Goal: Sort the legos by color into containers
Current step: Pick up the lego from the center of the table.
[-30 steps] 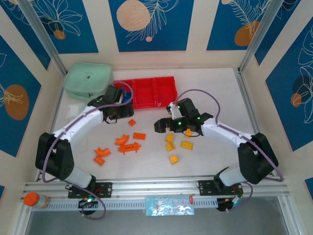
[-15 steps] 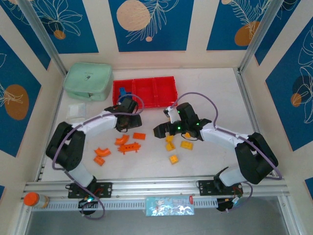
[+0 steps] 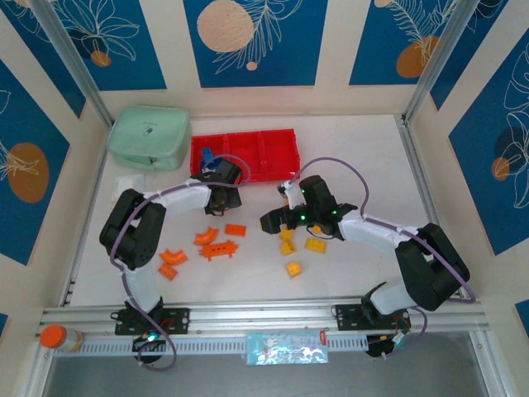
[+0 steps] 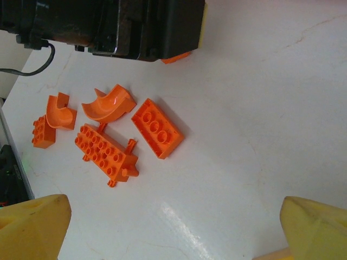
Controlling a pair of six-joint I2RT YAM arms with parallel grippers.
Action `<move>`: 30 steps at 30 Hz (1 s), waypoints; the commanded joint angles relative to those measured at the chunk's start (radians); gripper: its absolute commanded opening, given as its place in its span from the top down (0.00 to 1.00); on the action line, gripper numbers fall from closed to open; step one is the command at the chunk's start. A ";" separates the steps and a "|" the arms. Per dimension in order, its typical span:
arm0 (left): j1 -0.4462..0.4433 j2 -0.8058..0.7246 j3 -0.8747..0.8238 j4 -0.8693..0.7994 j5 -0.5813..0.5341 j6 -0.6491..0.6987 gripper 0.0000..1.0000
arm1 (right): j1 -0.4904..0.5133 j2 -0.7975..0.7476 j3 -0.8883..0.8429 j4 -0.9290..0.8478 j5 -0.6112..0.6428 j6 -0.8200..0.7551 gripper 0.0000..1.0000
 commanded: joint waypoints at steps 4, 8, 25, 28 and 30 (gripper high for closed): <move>-0.006 0.048 0.050 -0.048 -0.050 -0.011 0.35 | -0.004 0.020 -0.014 0.024 -0.004 -0.016 0.01; -0.011 0.046 0.039 -0.050 -0.066 -0.039 0.36 | -0.004 0.019 -0.013 0.028 -0.005 -0.017 0.01; -0.058 0.132 0.109 -0.077 -0.084 -0.057 0.48 | 0.003 0.043 0.003 0.022 -0.013 -0.017 0.01; -0.058 0.132 0.102 -0.060 -0.085 -0.045 0.52 | 0.009 0.051 0.014 0.011 -0.006 -0.024 0.01; -0.059 0.134 0.109 -0.072 -0.090 -0.039 0.53 | 0.012 0.054 0.018 0.008 0.001 -0.028 0.01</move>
